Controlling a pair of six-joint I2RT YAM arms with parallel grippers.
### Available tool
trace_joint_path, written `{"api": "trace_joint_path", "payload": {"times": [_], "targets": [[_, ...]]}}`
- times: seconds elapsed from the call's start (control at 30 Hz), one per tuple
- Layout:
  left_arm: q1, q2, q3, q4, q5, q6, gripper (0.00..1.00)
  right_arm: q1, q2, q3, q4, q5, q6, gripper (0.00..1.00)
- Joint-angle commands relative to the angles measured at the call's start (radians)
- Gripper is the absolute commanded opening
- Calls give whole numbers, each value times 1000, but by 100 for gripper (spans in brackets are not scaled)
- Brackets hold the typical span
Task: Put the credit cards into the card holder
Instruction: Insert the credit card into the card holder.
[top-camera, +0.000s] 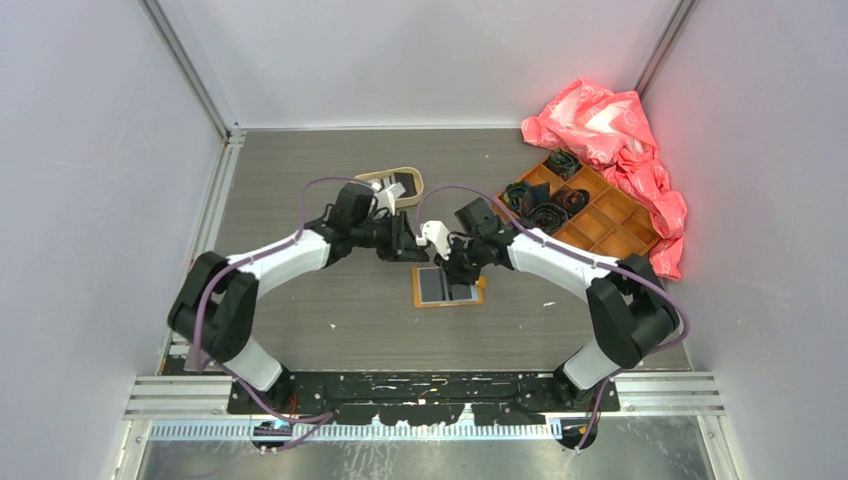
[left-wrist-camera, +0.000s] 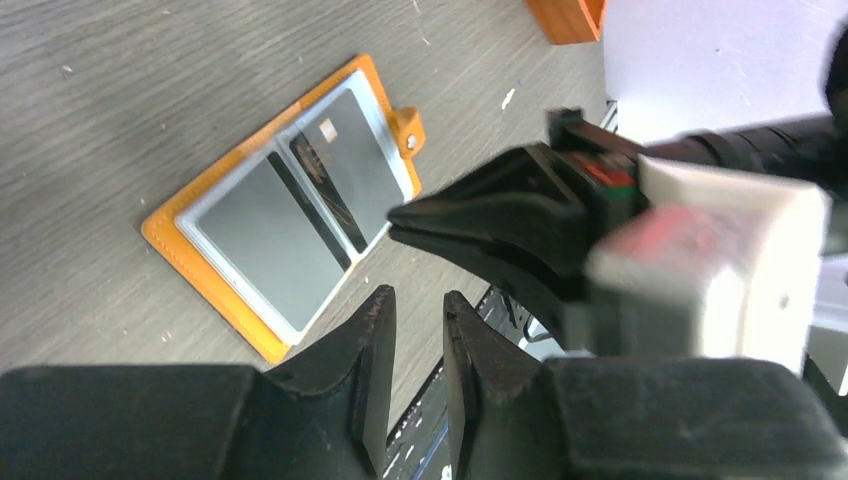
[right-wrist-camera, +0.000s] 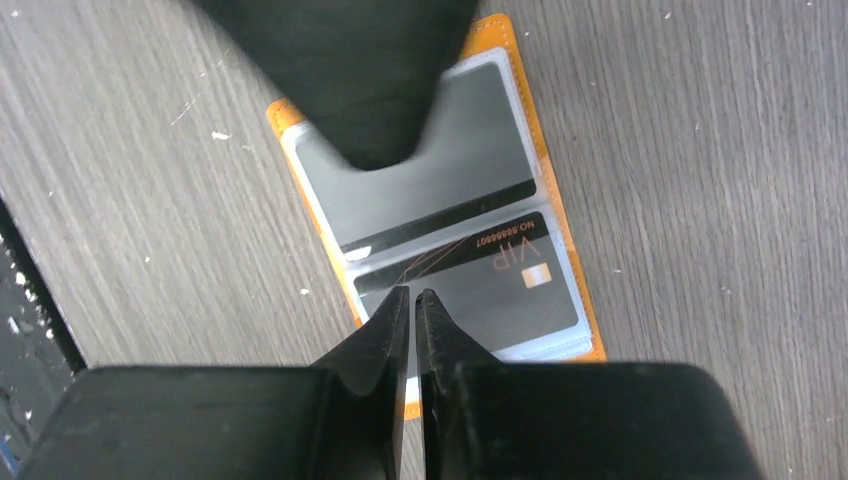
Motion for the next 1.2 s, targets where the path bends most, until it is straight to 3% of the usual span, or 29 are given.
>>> {"api": "trace_joint_path", "payload": {"times": [0.0, 0.3, 0.53, 0.67, 0.77, 0.8, 0.87, 1.03, 1.07, 1.1, 1.17], "targets": [[8, -127, -102, 109, -53, 20, 24, 26, 51, 24, 97, 47, 99, 13], [9, -170, -266, 252, -62, -52, 17, 73, 157, 68, 113, 185, 142, 13], [19, -352, -298, 134, -111, -20, 17, 68, 169, 106, 26, 257, 85, 11], [20, -523, -268, 41, -136, -33, 20, 43, 128, 124, -25, 158, 78, 12], [22, -661, -230, -21, -136, -83, 23, 6, 72, 149, -100, -32, 90, 19], [21, -696, -215, -27, -131, -105, 26, -12, 49, 155, -118, -106, 96, 21], [20, -752, -171, -52, -117, -158, 43, -40, -9, 152, -144, -204, 84, 26], [19, -847, -74, -101, -119, -323, 66, -116, -129, 127, -158, -270, 40, 38], [18, -859, -50, -145, -152, -358, 85, -137, -140, 125, -163, -293, 34, 39], [17, -867, -13, -211, -191, -387, 94, -156, -147, 125, -173, -304, 32, 40], [7, -881, 62, -329, -263, -429, 97, -187, -156, 129, -187, -323, 37, 41]]}}
